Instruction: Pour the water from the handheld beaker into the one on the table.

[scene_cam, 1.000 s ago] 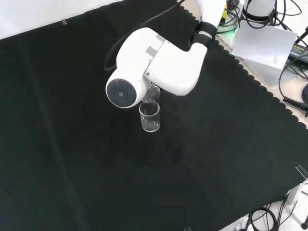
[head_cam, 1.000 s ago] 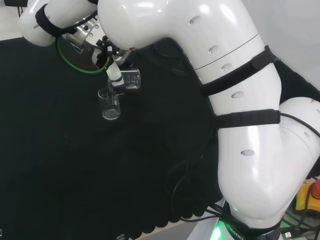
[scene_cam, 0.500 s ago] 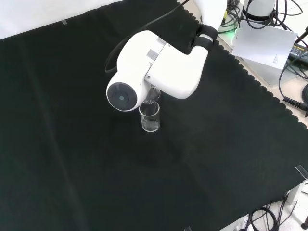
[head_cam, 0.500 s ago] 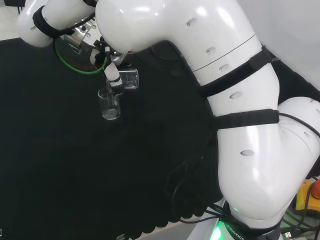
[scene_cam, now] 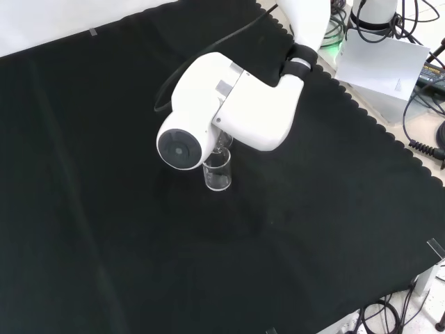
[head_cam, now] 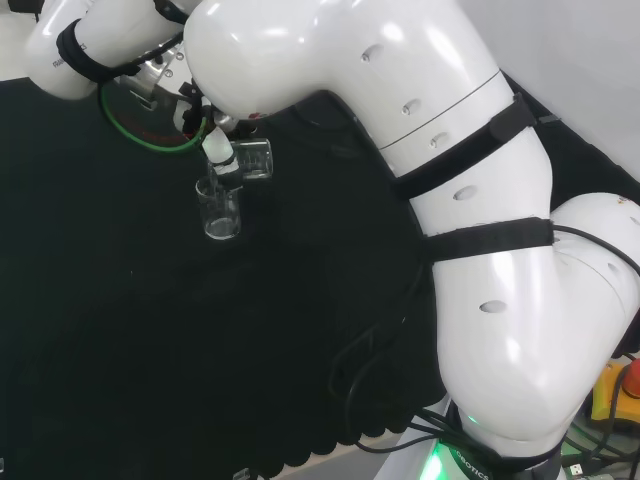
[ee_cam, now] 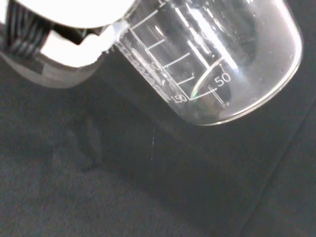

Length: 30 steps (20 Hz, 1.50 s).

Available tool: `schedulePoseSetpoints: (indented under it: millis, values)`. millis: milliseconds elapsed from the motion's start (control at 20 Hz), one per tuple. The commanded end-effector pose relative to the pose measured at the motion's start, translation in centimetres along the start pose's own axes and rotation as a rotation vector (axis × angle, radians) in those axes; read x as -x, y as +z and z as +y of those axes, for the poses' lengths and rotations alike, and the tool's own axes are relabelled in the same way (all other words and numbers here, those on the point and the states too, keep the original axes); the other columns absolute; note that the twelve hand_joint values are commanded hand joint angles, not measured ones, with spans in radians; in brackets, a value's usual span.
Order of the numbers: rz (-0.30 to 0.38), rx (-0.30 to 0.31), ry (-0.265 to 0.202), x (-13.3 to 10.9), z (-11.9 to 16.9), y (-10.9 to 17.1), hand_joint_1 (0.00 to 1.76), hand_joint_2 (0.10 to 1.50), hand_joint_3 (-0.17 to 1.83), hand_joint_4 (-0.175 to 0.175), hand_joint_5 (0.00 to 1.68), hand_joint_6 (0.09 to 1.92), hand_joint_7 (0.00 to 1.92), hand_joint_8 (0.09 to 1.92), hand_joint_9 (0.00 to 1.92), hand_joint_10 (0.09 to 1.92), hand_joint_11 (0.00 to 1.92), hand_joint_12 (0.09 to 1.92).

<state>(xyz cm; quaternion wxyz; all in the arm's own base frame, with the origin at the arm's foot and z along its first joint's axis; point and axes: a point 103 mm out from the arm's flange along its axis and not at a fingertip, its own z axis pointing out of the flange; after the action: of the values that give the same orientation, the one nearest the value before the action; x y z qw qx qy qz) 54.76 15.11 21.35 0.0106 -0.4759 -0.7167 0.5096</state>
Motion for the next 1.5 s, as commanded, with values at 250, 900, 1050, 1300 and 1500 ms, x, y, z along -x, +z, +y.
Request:
schedulePoseSetpoints:
  millis: [250, 900, 1050, 1300, 1500]
  values:
    - [-0.013, -0.007, -0.004, -0.15, -0.05, -0.32, 1.12, 0.73, 0.53, 0.175, 1.26, 0.64, 1.71, 0.09, 1.57, 0.09, 1.14, 0.87]
    - [-0.033, -0.019, -0.001, -0.42, 0.03, -0.49, 1.12, 0.73, 0.53, 0.175, 1.26, 0.65, 1.71, 0.09, 1.57, 0.09, 1.14, 0.87]
    - [-0.028, -0.013, -0.003, -0.35, 0.02, -0.38, 1.12, 0.73, 0.54, 0.175, 1.26, 0.65, 1.71, 0.09, 1.57, 0.09, 1.14, 0.87]
    - [-0.043, -0.018, 0.011, -0.47, -0.04, -0.60, 1.12, 0.73, 0.54, 0.175, 1.26, 0.66, 1.71, 0.09, 1.57, 0.09, 1.14, 0.87]
    - [-0.046, -0.018, 0.013, -0.56, -0.18, -0.79, 1.12, 0.73, 0.54, 0.175, 1.25, 0.66, 1.71, 0.09, 1.57, 0.09, 1.14, 0.87]
